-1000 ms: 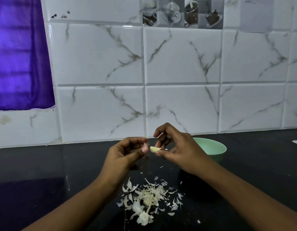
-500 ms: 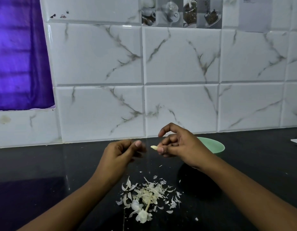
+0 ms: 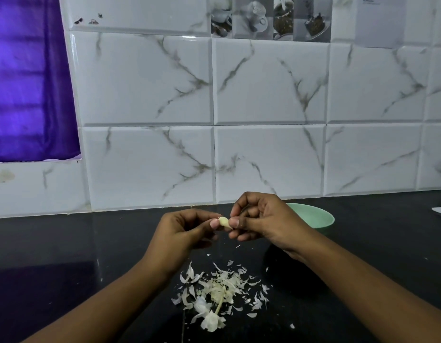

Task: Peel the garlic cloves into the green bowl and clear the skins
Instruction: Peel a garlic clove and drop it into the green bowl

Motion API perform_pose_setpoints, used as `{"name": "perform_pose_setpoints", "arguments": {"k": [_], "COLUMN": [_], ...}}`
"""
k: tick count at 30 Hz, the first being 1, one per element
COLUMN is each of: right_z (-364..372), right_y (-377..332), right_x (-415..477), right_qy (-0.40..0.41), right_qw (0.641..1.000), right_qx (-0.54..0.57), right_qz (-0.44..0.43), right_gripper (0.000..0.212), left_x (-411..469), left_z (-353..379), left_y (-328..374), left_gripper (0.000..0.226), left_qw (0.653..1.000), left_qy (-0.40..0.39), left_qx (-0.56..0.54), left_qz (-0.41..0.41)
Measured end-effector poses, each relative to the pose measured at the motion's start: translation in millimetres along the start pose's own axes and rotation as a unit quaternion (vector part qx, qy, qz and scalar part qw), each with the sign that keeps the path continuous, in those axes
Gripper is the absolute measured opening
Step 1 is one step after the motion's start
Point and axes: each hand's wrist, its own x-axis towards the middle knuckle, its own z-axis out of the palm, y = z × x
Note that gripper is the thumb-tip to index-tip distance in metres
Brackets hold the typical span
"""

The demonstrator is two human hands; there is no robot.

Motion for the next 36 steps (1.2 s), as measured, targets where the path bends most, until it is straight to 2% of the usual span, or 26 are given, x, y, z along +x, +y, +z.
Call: {"name": "perform_pose_setpoints", "arguments": {"k": [8,15,22,31,36], "right_z": [-3.8,4.1,4.7,5.2,2.5], "right_y": [-3.0,0.0,2.6,-0.6,1.0], "right_x": [0.4,0.0,1.3,-1.5,2.4], "right_qy": [0.019,0.017,0.065,0.043,0.067], "right_qw": [1.0,0.999,0.994,0.995,0.992], "right_qx": [0.009,-0.04,-0.086,0.073,0.097], "right_qz": [-0.01,-0.03,-0.034,0.045,0.046], "right_gripper": [0.008,0.03,0.03,0.019,0.012], "left_x": [-1.2,-1.6,-4.0,-3.9,-4.5], "left_z": [2.3,2.1,3.7,1.7,3.0], "left_y": [2.8,4.5,6.6,6.7,6.8], "left_gripper": [0.017,0.009,0.025,0.019,0.021], "left_qw": [0.997,0.997,0.999,0.997,0.996], "left_qy": [0.022,0.04,0.027,-0.003,-0.008], "left_qx": [-0.063,-0.041,-0.027,-0.053,-0.067], "left_qz": [-0.044,-0.044,-0.036,-0.057,-0.059]}}
